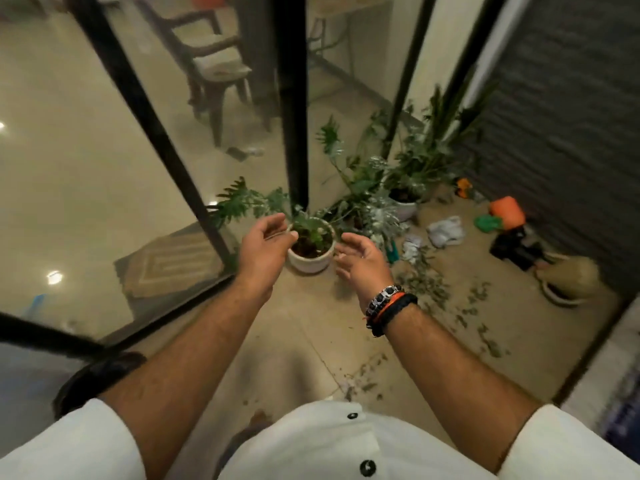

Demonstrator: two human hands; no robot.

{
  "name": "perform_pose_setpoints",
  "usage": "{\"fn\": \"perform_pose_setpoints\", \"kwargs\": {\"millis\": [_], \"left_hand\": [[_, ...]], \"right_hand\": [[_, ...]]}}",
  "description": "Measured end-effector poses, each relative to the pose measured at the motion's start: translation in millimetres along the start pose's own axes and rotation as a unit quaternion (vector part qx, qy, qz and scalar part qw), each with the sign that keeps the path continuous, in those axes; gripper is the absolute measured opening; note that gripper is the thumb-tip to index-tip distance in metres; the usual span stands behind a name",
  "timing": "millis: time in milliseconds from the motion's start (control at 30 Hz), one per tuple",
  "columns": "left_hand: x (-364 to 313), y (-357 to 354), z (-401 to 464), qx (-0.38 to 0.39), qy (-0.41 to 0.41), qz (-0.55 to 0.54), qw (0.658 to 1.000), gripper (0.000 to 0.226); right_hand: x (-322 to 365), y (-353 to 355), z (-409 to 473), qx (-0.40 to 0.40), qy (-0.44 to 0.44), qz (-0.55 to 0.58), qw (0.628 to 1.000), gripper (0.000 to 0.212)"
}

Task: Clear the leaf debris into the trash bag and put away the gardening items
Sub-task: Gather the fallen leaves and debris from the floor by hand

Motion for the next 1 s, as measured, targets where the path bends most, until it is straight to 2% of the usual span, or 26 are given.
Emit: {"fn": "perform_pose_setpoints", "kwargs": {"millis": [167,300,567,733,867,1000], "left_hand": [[0,-102,16,0.102,-0.001,0.017,0.995,0.035],[-4,-162,35,0.186,-0.010,0.051,0.981,0.039],[-24,-256,83,0.316,-0.033,0.103,0.942,0.038],[-20,-296,109,0.371,-0.024,0.134,0.919,0.036],[-11,-332,119,0.387,-0.017,0.141,0.911,0.034],[-1,-380,129,0.396,0.000,0.126,0.909,0.034]], "right_hand": [[2,87,-22,-0.096,0.003,0.030,0.995,0.039],[8,138,-37,-0.166,0.018,0.065,0.984,0.042],[19,219,-57,-0.315,0.052,0.166,0.933,0.043],[15,259,-71,-0.396,0.052,0.181,0.899,0.042],[11,294,-75,-0.427,0.058,0.211,0.877,0.039],[11,334,-70,-0.434,0.054,0.210,0.875,0.037]]}}
Point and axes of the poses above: each hand's wrist, its own z-axis towards the middle knuckle, its own y-axis out of the back of the hand, x = y × z, the point moved 4 cm from there along z, towards the middle knuckle, and after that the axes turned 15 degrees about x, right-handed, at the moved point
